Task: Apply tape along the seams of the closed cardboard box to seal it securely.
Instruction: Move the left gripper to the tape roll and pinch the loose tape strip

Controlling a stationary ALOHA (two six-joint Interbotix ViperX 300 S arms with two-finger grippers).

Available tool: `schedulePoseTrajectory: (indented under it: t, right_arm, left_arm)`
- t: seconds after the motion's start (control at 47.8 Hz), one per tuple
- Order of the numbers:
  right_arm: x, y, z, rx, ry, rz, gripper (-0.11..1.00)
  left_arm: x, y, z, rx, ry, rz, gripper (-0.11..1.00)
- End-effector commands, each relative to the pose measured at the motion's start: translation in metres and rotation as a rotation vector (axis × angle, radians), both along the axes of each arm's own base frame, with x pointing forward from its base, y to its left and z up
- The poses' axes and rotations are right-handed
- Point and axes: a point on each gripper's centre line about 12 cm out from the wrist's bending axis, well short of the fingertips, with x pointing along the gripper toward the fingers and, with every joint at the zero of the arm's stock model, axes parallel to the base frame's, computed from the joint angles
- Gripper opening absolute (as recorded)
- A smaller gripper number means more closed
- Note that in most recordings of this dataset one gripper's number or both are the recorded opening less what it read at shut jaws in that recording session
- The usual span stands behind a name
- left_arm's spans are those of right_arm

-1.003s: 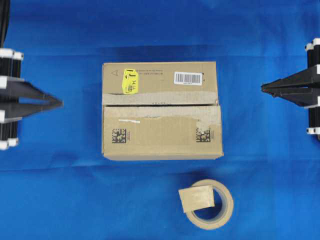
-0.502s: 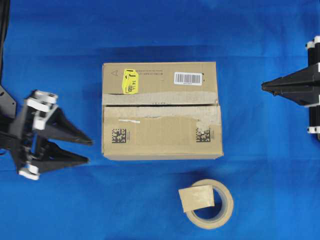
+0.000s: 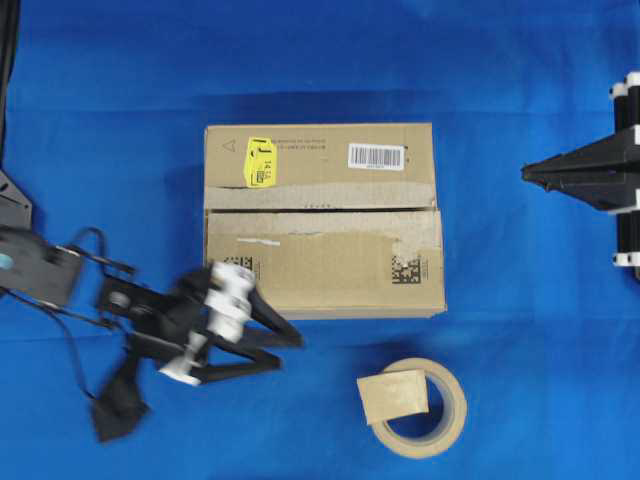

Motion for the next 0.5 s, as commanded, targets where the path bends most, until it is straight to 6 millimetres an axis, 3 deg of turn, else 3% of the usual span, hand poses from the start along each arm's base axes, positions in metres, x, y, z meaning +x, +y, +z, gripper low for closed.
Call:
schedulePoseTrajectory:
  t: [0.0, 0.23, 0.481]
  right_arm:
    - [0.002, 0.0, 0.013, 0.003, -0.037, -0.002, 0.02]
    - [0.002, 0.0, 0.012, 0.003, -0.034, -0.002, 0.02]
    - [0.002, 0.0, 0.011, 0.001, -0.031, -0.002, 0.02]
  left_arm:
    - [0.021, -0.014, -0.002, 0.044, 0.011, -0.03, 0.67]
    - [0.051, -0.03, -0.028, 0.162, 0.057, -0.08, 0.67]
    - [0.075, -0.031, -0.041, 0.188, 0.051, -0.075, 0.67]
